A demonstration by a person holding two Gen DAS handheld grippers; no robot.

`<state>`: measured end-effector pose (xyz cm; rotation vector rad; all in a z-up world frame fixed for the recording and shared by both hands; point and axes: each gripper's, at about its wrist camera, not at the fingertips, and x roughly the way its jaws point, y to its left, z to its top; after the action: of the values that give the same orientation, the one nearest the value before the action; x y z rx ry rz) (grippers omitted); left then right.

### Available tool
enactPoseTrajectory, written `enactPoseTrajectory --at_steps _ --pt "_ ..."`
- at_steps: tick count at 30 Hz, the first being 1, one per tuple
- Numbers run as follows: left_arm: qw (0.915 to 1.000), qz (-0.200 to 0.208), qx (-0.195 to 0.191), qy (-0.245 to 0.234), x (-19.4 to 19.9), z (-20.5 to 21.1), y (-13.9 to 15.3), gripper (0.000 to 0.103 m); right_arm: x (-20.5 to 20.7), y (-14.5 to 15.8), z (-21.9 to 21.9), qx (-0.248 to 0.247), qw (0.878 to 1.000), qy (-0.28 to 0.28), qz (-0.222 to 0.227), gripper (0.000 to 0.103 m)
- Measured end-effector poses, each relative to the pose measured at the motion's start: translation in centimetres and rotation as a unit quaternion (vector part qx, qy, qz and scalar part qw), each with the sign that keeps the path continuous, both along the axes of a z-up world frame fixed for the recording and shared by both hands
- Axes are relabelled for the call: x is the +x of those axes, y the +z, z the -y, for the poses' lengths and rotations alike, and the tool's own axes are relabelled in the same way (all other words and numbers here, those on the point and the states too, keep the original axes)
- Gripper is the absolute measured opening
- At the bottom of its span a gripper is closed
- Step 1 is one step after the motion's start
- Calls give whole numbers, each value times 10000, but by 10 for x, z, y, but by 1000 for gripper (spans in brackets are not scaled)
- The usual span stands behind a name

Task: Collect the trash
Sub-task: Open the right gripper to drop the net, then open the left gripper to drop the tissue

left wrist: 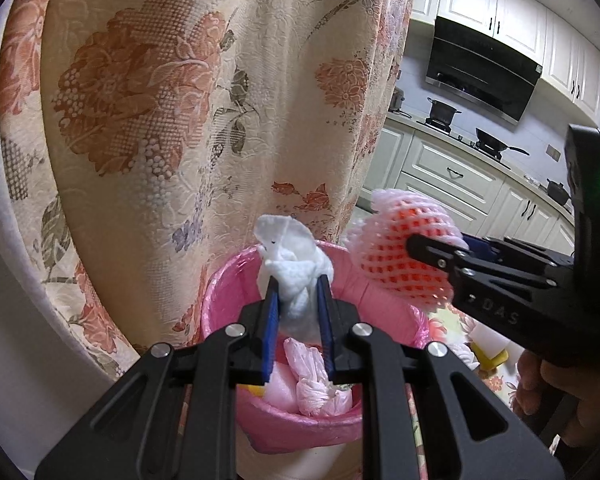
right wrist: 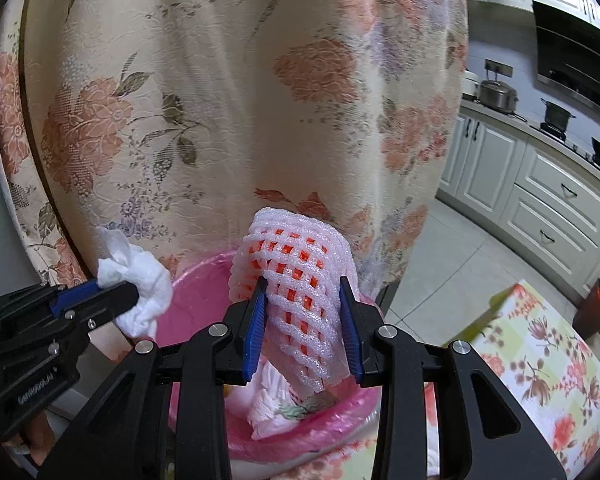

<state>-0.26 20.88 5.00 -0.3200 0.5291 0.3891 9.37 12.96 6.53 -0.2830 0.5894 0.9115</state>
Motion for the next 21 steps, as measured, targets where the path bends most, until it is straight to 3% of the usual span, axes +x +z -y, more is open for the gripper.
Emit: enactPoseTrajectory --at_steps 7,9,10,21 --pt "10000 9 13 -4 -1 1 2 18 5 2 -18 40 9996 273 -79 39" --pt "10000 2 11 -14 -1 2 2 18 7 2 -21 37 9996 277 -80 63" --pt "10000 -1 9 -12 0 2 1 18 7 1 -20 43 9996 264 -65 65" --pt "10000 -51 28 -40 14 0 0 18 28 -6 8 27 9997 -173 -163 65"
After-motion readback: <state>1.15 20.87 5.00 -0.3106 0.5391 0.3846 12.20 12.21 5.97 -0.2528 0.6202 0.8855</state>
